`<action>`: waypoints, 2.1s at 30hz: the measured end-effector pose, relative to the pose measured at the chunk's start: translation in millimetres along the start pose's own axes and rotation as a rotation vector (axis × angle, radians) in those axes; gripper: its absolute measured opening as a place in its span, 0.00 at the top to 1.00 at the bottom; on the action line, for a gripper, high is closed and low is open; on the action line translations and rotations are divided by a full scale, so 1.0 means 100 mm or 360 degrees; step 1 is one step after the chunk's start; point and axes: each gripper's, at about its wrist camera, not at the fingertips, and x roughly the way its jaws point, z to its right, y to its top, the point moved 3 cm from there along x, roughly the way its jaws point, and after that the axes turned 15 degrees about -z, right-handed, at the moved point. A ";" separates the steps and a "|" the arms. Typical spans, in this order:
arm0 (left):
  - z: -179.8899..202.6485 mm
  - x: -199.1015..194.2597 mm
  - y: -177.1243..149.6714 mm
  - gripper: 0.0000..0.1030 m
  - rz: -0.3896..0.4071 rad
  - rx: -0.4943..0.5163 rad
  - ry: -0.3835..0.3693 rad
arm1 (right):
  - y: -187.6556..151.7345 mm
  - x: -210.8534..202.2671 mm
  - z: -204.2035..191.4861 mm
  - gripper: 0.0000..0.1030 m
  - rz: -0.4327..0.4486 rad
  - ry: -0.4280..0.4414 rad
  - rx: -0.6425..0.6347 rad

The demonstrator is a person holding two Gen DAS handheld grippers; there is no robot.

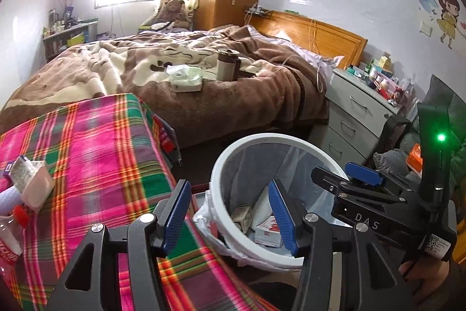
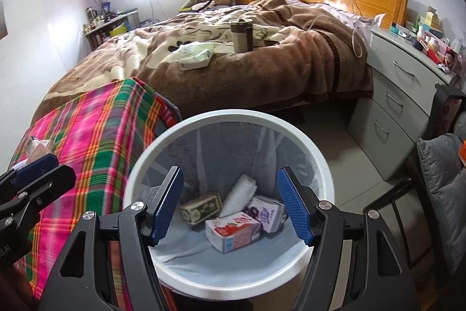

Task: Collect trash
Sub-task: 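Open both tools to drop the box and carton into the wastebasket, then grasp the Coca-Cola bottle with the left tool while the right tool grasps the yogurt cup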

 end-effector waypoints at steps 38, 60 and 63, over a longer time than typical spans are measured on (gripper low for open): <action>-2.24 -1.00 -0.89 0.46 0.0127 -0.0534 0.0432 | 0.04 0.06 -1.93 0.33 0.0048 0.0381 -0.0497; -2.88 -0.62 -1.02 0.36 -0.0152 -0.0448 0.0397 | 0.21 0.42 -3.07 0.33 -0.0135 0.0519 -0.0784; -2.88 -0.57 -1.04 0.35 -0.0190 -0.0424 0.0379 | 0.22 0.47 -3.16 0.33 -0.0155 0.0513 -0.0812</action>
